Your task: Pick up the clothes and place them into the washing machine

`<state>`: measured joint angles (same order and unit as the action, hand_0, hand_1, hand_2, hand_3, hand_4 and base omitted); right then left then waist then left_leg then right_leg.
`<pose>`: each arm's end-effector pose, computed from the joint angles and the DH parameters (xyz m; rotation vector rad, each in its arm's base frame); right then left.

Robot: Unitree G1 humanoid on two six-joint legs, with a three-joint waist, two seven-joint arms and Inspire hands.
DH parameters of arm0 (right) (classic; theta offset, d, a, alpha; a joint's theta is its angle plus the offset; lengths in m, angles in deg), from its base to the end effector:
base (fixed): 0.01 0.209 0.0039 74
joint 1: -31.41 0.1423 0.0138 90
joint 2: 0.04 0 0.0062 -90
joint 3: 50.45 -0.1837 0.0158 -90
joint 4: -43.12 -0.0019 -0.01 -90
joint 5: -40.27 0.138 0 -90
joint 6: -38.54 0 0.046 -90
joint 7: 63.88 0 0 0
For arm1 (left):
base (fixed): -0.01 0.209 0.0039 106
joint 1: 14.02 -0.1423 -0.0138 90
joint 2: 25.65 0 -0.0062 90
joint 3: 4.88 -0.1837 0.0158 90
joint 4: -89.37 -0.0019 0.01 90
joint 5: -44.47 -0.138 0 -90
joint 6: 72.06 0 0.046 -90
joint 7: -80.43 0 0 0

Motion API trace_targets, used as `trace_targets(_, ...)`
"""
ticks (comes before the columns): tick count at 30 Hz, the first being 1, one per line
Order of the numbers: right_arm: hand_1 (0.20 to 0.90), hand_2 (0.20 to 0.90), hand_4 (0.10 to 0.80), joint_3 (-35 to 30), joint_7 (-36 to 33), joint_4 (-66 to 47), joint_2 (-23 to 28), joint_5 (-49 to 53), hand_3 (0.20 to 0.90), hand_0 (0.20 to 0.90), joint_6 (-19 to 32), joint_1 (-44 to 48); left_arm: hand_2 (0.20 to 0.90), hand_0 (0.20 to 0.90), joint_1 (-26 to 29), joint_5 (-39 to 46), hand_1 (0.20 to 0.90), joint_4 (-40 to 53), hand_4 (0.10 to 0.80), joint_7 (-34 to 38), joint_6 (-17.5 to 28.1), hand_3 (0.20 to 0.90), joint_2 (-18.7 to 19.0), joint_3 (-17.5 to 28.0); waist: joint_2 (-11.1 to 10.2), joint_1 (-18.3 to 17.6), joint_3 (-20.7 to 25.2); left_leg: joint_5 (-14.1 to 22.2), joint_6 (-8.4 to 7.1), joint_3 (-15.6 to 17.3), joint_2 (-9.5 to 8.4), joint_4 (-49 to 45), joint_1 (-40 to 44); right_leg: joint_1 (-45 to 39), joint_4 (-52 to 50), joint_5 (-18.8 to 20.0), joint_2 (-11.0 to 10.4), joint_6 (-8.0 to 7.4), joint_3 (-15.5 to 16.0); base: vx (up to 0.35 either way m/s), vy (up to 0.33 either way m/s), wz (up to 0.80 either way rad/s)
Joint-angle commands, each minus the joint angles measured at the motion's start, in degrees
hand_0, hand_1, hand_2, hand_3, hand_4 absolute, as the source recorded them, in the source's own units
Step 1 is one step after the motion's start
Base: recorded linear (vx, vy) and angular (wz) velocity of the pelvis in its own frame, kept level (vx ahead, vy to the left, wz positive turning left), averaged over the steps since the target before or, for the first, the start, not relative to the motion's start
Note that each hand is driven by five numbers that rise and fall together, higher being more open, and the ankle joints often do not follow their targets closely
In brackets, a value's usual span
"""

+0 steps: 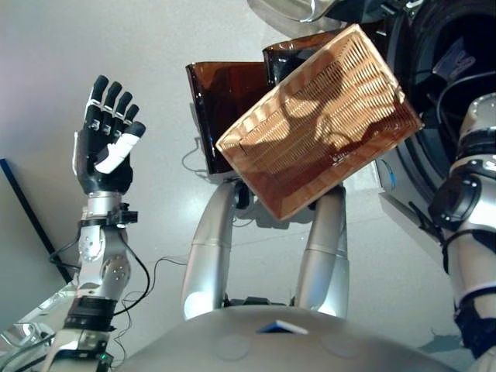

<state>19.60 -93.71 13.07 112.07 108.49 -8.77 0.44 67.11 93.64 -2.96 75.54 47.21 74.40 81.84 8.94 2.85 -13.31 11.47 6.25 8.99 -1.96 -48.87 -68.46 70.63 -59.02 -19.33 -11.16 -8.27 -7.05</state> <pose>0.3010 -0.3408 0.2262 1.1275 -0.8481 -1.1579 0.1663 0.2426 0.0472 -0.3660 -0.3136 0.0684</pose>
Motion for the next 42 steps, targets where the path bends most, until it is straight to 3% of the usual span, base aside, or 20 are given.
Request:
trace_targets(1,0.900,0.900,0.800,6.27,1.23,-4.11,7.64,-6.88,0.900,0.900,4.14,-1.11,0.900,0.900,-3.11,0.34,0.900,3.89,0.800,-0.02,7.23,0.900,3.57,6.76,-0.59,-0.49,5.29,0.87,-4.71,-1.92,-0.59,3.76,2.56,1.96,3.61,6.83,1.66,6.60,0.93,0.000,0.000,0.00)
trace_targets(6,0.900,0.900,0.800,4.68,7.53,-10.78,-0.73,-2.57,0.900,0.900,6.21,-7.48,0.900,0.900,-3.23,1.31,0.900,4.68,0.800,-0.92,7.05,0.900,2.16,7.31,-0.89,-1.23,4.67,0.97,-4.64,-1.72,-0.55,3.63,2.63,1.63,3.82,6.89,1.91,6.75,0.96,0.000,0.000,0.00)
trace_targets(16,0.900,0.900,0.800,3.35,8.89,-16.37,-12.70,-5.61,0.900,0.900,6.19,-16.16,0.900,0.900,-3.17,0.61,0.900,3.63,0.800,-0.55,7.74,0.900,0.19,8.99,-1.67,-1.69,4.84,1.38,-4.05,-1.34,-0.87,3.18,2.23,1.76,3.97,7.20,1.87,6.84,0.64,0.001,0.009,-0.01)
trace_targets(26,0.900,0.900,0.800,4.96,15.81,-17.97,-18.22,-3.19,0.900,0.900,4.25,-21.43,0.900,0.900,-2.50,0.45,0.900,2.95,0.800,-1.81,8.13,0.900,-0.80,9.48,-2.37,-2.00,4.74,1.54,-3.68,-0.98,-1.08,3.43,2.18,1.81,4.45,7.67,1.66,6.66,0.37,-0.002,0.015,0.00)
trace_targets(33,0.900,0.900,0.800,6.80,23.43,-18.91,-22.23,3.82,0.900,0.900,2.45,-25.21,0.900,0.900,-1.32,0.53,0.900,2.01,0.800,-1.85,8.06,0.900,-2.27,9.77,-3.01,-2.58,4.43,1.79,-3.68,-0.95,-0.63,3.01,2.10,1.47,4.59,7.65,1.90,6.89,0.68,0.000,0.000,0.00)
trace_targets(42,0.900,0.900,0.800,5.43,25.42,-14.68,-25.39,9.17,0.900,0.900,1.91,-25.25,0.900,0.900,0.00,-0.58,0.900,1.47,0.800,-0.45,8.34,0.900,-4.14,9.84,-2.84,-2.74,3.86,2.63,-3.77,-1.10,-0.25,0.73,1.06,2.14,2.88,6.62,2.26,7.51,0.72,-0.001,-0.006,0.00)
